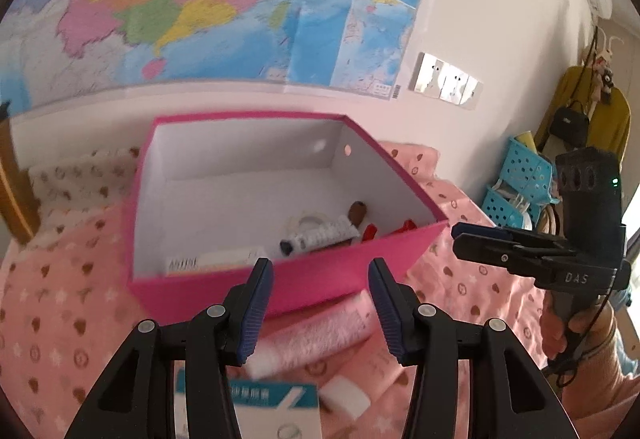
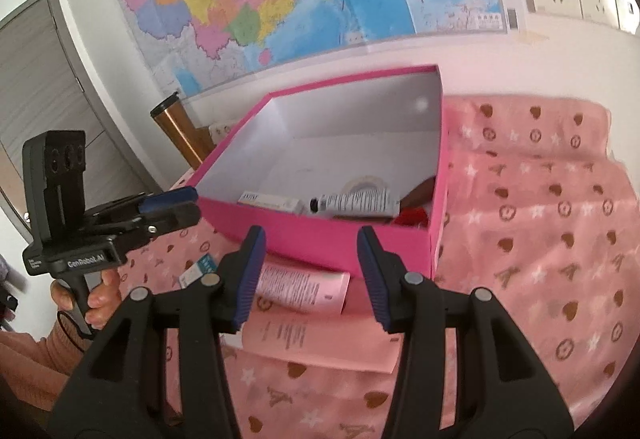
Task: Organize rigid objects
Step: 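Move the right gripper back to the pink-white lotion tube beside the box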
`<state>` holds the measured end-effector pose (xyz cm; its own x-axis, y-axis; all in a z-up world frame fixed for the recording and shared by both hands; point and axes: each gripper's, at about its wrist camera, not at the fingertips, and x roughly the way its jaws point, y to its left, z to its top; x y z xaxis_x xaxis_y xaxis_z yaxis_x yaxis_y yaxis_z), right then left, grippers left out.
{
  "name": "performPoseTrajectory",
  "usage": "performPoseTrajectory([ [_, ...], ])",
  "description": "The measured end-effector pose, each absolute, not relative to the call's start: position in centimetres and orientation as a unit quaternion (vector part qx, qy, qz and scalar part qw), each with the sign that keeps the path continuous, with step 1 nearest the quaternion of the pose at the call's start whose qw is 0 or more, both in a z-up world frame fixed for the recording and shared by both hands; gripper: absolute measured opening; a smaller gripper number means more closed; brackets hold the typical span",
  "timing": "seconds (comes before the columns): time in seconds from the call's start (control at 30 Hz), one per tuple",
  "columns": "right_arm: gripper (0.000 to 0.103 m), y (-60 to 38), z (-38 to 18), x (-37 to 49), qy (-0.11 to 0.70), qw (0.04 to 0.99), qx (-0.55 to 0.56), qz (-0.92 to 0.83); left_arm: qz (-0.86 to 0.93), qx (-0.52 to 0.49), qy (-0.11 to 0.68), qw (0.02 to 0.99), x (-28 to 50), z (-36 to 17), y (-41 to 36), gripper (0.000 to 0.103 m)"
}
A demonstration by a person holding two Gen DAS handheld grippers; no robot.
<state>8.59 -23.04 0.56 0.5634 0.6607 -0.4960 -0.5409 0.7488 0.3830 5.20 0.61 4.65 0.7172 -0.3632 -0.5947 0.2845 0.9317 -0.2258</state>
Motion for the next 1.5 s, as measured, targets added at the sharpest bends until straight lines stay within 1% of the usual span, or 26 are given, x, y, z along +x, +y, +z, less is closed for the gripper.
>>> performPoseTrajectory([
  [0.2, 0.05, -23.9, -2.7, 8.3, 0.356, 0.868, 0.112, 0.327, -0.177, -0.076, 0.367, 0.91, 3.6, 2.5, 0.7, 0.05],
  [0.5, 0.05, -25.6, -5.9, 8.1, 0.394, 0.858, 0.138, 0.299, -0.197, -0.05, 0.4, 0.894, 1.5, 0.0, -1.6, 0.05],
  [1.0, 0.05, -24.8, -7.0, 8.6, 0.41, 0.847, 0.144, 0.306, -0.172, -0.055, 0.409, 0.895, 1.3, -1.0, -0.2, 0.05],
  [1.5, 0.05, -22.8, -6.5, 8.8, 0.405, 0.846, 0.122, 0.323, -0.141, -0.062, 0.416, 0.896, 2.7, -1.6, 0.8, 0.05],
])
